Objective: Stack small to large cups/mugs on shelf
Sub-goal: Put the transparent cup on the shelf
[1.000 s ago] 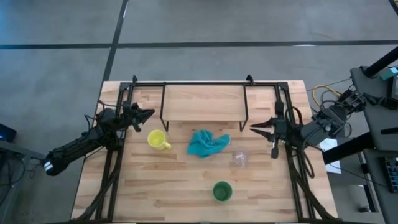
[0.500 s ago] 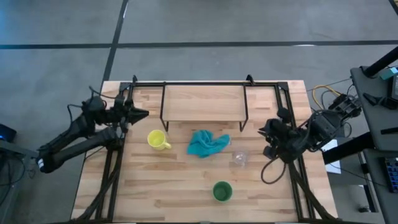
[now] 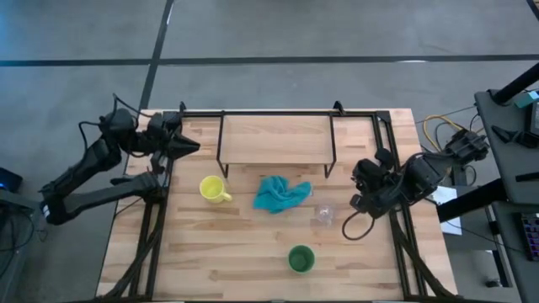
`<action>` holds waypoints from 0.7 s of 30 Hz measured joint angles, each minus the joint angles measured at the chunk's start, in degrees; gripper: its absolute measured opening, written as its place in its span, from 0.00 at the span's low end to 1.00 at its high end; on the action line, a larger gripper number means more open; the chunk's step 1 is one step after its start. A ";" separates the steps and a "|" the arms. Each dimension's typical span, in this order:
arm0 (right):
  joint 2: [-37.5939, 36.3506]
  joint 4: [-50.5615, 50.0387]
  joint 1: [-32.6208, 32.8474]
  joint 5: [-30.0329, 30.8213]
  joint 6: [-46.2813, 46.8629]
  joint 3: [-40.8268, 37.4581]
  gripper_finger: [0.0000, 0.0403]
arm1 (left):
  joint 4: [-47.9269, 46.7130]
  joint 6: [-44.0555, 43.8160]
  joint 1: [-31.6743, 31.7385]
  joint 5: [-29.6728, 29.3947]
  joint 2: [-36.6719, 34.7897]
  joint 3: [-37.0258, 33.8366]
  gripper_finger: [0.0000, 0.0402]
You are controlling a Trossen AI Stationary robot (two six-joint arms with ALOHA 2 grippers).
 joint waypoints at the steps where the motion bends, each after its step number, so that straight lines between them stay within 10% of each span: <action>1: 0.06 0.20 -0.44 0.02 -0.80 -0.36 0.10 | -0.10 0.76 0.01 0.15 0.85 0.72 0.10; 21: 0.35 0.77 -8.40 -16.39 -10.75 -3.75 0.10 | 11.77 7.64 -0.01 1.80 6.67 6.17 0.10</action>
